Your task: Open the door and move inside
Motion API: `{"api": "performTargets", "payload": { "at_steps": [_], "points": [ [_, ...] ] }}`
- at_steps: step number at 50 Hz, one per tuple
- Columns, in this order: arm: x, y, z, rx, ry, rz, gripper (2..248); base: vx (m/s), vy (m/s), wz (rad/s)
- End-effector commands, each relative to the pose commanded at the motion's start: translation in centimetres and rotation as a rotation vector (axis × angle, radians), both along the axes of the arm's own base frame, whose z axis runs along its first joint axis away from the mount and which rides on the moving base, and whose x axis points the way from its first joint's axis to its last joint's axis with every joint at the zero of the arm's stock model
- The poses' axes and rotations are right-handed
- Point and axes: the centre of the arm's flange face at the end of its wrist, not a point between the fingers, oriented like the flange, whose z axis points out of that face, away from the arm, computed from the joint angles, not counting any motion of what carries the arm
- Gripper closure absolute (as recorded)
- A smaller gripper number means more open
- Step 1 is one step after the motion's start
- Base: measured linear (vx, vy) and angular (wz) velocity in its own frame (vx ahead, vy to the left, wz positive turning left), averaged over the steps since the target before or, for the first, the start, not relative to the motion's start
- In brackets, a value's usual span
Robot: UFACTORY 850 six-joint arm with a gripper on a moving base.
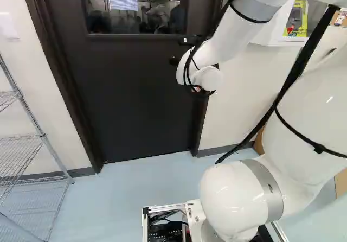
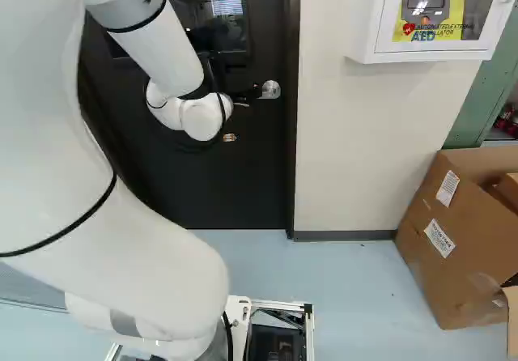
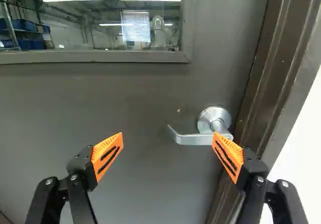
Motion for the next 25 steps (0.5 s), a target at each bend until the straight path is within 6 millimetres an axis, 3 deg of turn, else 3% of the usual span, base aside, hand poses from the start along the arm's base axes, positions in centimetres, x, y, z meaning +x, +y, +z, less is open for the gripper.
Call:
{"api": "performTargets", "payload": {
  "at_steps": [25],
  "points": [
    [3.3, 0.9, 0.5, 0.000, -0.007, 0.016, 3, 0.000, 0.000, 0.000]
  ]
}}
